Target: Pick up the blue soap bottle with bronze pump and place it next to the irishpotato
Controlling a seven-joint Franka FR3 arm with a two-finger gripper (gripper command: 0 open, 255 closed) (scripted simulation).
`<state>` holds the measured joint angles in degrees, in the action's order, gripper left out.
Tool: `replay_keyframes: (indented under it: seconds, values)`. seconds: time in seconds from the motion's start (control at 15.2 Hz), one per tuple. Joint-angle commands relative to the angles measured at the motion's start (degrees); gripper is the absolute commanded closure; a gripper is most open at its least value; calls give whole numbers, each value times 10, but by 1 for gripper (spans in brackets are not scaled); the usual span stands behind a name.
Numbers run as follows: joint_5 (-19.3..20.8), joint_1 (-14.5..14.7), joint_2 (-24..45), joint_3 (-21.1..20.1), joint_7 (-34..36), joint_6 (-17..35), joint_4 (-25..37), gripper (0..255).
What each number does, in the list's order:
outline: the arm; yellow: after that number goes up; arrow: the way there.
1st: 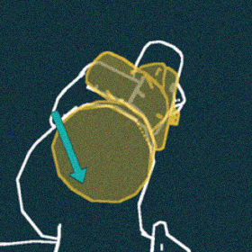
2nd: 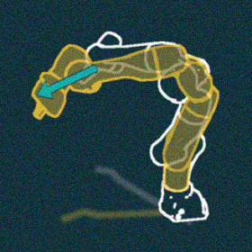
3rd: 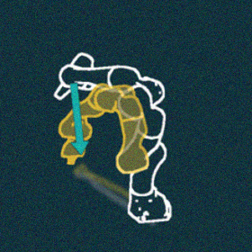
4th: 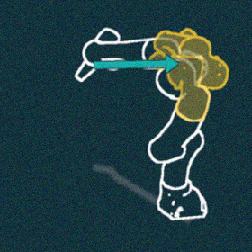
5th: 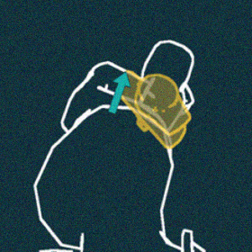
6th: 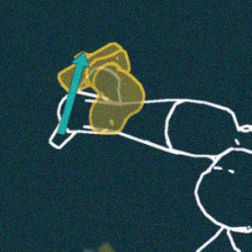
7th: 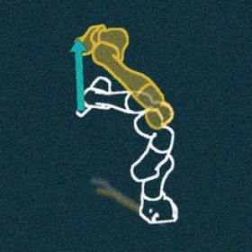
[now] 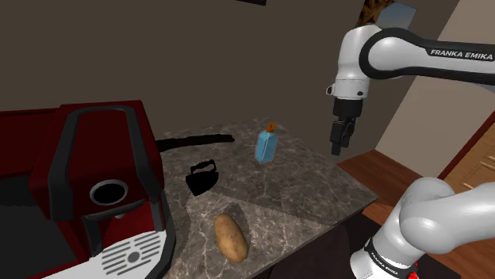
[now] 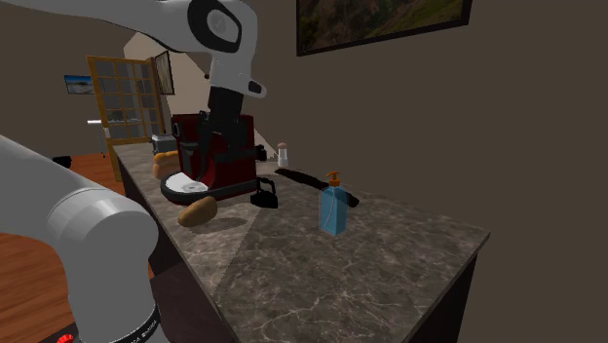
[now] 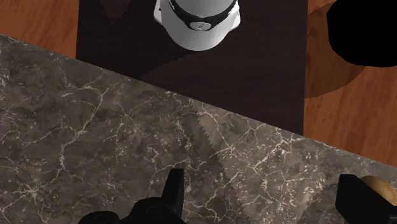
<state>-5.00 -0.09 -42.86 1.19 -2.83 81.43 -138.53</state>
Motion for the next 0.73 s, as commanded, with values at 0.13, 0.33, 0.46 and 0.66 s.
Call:
replay_keyframes:
  seconds: [0.13,0.33,0.46,0.66]
  values:
    - [10,-3,47,3,-6,23,21,0]
    - [24,-7,116,8,-14,52,58,0]
    - [33,-10,163,12,-19,68,86,0]
    - [44,-14,232,16,-25,87,133,0]
